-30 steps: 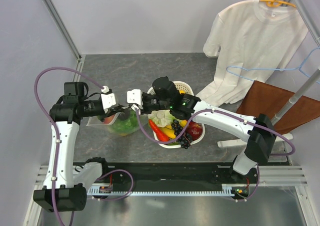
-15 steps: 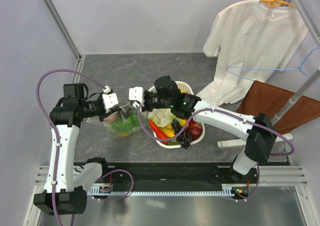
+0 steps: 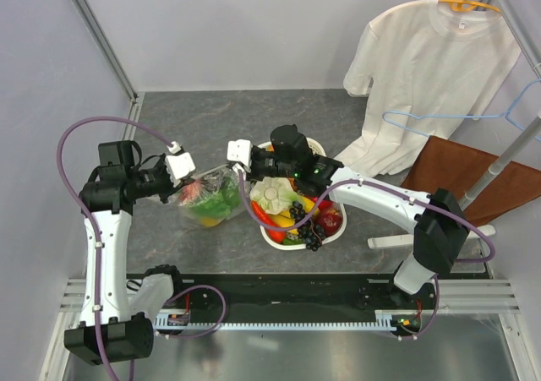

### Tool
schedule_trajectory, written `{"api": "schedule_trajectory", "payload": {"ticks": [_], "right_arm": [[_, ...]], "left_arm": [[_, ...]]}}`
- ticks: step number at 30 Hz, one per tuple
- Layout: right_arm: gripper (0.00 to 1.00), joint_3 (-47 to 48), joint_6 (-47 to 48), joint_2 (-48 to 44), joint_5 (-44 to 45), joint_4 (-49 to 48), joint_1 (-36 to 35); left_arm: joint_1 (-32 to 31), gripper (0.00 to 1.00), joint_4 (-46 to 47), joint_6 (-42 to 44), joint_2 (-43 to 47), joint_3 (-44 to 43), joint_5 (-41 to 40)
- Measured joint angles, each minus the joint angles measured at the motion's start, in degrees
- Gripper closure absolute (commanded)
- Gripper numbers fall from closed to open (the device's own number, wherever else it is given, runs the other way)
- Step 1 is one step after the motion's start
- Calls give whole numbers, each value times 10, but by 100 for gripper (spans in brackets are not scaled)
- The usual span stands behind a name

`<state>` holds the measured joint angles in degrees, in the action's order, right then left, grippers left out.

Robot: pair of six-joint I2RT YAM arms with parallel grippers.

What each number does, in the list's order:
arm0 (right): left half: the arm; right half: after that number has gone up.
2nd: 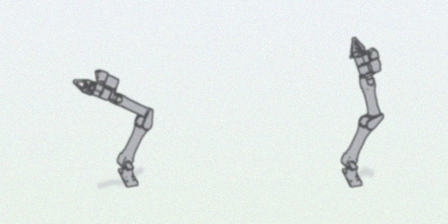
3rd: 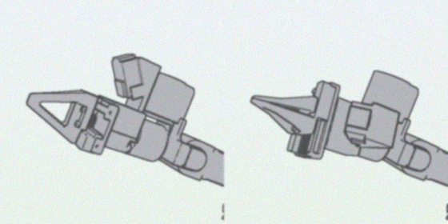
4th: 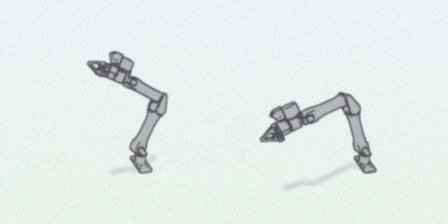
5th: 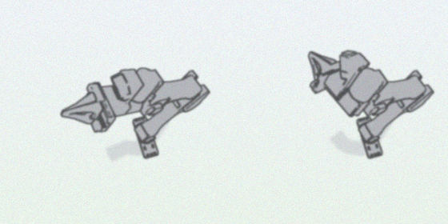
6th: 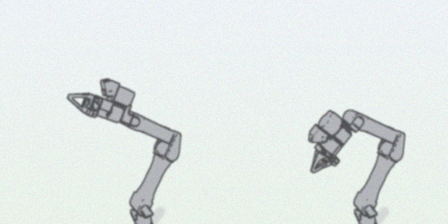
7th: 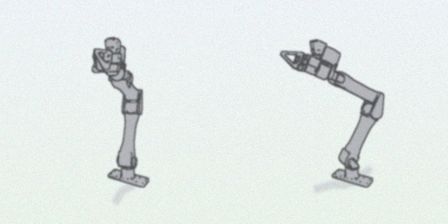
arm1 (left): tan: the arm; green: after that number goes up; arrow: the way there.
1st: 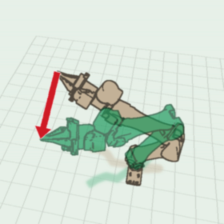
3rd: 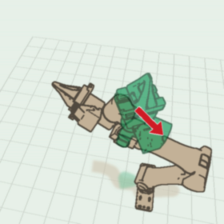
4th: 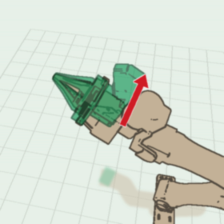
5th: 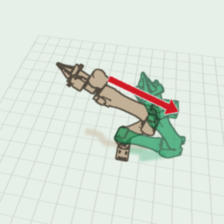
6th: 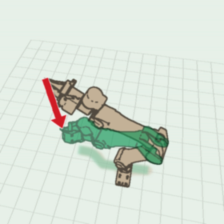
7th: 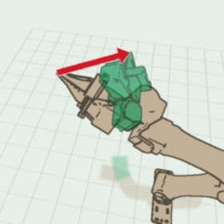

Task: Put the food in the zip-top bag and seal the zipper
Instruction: Zip the zipper food storage bag at the center of the board.

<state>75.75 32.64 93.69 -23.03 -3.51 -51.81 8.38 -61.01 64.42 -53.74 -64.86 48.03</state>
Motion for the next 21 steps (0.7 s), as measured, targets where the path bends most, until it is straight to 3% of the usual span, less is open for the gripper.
{"api": "schedule_trajectory", "payload": {"ticks": [21], "right_arm": [[100,-1,1,31,83,-50,29]], "left_arm": [[16,98,49,-21,34,12,-221]]}}
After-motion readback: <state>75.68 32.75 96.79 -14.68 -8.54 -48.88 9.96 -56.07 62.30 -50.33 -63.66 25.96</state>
